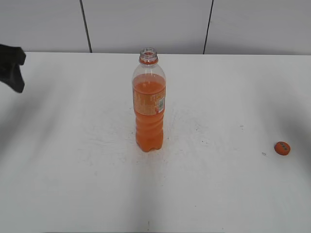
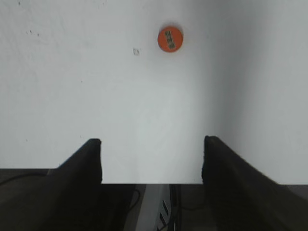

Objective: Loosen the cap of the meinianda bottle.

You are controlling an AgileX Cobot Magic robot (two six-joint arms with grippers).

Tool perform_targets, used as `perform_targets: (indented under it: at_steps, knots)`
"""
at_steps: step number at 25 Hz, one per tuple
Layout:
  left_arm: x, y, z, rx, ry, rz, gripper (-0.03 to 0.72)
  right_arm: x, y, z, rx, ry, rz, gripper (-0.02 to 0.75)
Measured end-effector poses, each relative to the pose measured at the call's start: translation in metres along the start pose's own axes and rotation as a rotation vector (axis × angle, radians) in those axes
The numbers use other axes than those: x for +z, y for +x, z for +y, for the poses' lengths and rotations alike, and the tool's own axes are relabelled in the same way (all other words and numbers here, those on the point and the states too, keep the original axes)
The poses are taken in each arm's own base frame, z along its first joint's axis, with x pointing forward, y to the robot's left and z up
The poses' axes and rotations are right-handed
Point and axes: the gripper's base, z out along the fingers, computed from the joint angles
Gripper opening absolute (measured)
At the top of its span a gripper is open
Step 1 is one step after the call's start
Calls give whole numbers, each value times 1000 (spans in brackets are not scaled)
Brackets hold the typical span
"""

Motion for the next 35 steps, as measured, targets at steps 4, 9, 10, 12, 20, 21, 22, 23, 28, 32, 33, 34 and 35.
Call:
perform_targets:
  at_steps: [4,9,10,12,20,21,22,23,28,32,33,34,35]
  knots:
    - [-3,18,15,-20,-36,225,550,-1,4,-1,-24,14,40,491]
    - [-30,31,17,30,-28,264,546,-10,27,0,-72,14,16,491]
    - [-40,35,18,39,-29,241,541,-14,35,0,-90,15,5,491]
    - [-59,46,21,52,-36,191,537,-17,54,1,-119,15,-6,491]
    - [-125,120,44,115,-136,-101,534,-29,136,3,-172,27,-138,491]
    - [-131,131,46,118,-140,-149,534,-33,149,3,-178,31,-188,491]
    - [-139,143,48,119,-137,-203,534,-33,158,3,-180,33,-207,491]
    - [-143,153,50,123,-134,-238,534,-33,167,3,-184,35,-238,491]
    - [-140,197,47,191,-44,-325,534,-34,204,4,-200,47,-393,491]
    - [-135,228,42,247,48,-391,534,-33,222,4,-223,65,-549,491]
    - [-135,233,42,253,57,-410,533,-32,226,3,-228,69,-583,491]
    - [-136,239,43,256,62,-438,533,-30,230,3,-237,74,-613,491]
    - [-138,244,43,258,65,-475,533,-29,233,3,-248,80,-643,491]
